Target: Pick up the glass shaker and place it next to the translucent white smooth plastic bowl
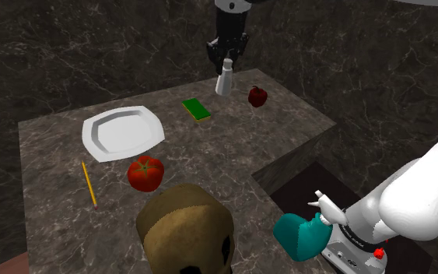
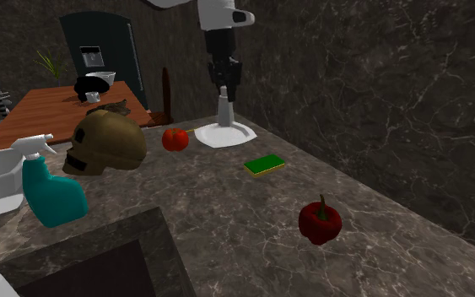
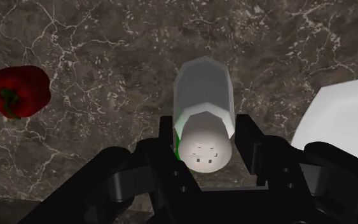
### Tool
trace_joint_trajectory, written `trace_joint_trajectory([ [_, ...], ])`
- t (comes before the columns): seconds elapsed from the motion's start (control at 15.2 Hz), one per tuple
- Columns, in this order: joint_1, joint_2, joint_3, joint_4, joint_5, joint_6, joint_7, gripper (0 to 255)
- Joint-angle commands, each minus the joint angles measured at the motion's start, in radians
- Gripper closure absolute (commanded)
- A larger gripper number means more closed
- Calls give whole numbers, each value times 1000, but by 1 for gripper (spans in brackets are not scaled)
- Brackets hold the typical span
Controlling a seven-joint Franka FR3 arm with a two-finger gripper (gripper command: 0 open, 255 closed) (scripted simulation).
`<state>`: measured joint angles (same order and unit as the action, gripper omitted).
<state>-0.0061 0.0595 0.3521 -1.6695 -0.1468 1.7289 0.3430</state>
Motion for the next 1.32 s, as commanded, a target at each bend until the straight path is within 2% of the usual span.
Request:
trace_joint_trajectory([
  [0.0, -1, -42, 1, -37, 15, -2, -2, 255],
  [0.59, 34, -400, 0, -398, 138, 20, -5, 255],
  [1.25, 138, -774, 3, -667, 253, -77, 28, 255],
])
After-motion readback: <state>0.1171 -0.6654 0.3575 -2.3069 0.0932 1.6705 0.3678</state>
